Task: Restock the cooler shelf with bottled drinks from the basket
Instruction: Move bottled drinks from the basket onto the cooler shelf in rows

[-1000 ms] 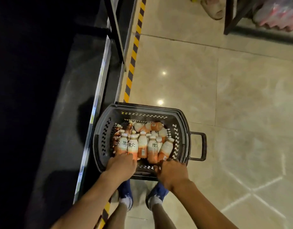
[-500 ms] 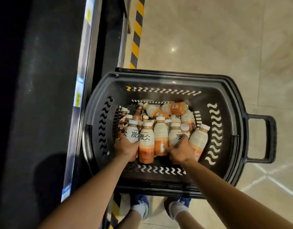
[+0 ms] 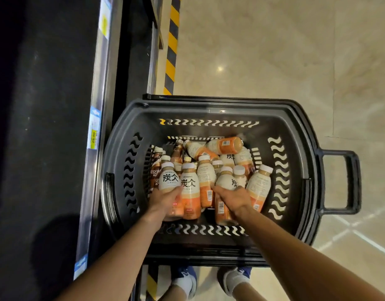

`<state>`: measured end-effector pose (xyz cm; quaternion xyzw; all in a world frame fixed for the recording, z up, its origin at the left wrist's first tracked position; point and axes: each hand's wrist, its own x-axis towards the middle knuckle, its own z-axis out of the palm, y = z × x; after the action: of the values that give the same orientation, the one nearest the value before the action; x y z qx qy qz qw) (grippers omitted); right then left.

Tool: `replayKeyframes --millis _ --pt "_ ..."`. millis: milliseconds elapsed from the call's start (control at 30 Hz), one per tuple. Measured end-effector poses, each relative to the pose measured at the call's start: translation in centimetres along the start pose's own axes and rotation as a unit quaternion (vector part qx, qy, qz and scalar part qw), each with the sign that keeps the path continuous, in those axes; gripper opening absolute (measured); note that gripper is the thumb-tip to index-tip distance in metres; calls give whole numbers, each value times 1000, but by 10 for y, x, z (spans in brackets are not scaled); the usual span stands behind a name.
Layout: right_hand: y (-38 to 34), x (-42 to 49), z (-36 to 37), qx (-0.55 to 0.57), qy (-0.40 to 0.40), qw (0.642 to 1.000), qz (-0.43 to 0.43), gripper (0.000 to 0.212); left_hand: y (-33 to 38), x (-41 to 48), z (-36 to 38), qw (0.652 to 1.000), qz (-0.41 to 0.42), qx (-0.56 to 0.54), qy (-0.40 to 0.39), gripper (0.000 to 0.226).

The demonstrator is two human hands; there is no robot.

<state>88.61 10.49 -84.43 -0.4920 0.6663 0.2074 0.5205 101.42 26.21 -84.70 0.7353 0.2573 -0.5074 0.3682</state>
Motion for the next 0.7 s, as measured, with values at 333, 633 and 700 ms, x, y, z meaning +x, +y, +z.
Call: replayKeyframes --millis 333,633,700 --pt "-77 -197 -117 27 -70 984 -162 53 84 -237 -17 993 83 -7 -85 40" --pt "-191 -470 -266 73 -9 945 -318 51 201 -519 -53 962 246 -69 -101 37" --pt "-199 -517 -287 87 -3 934 -345 42 213 -571 -60 951 286 -70 -96 39"
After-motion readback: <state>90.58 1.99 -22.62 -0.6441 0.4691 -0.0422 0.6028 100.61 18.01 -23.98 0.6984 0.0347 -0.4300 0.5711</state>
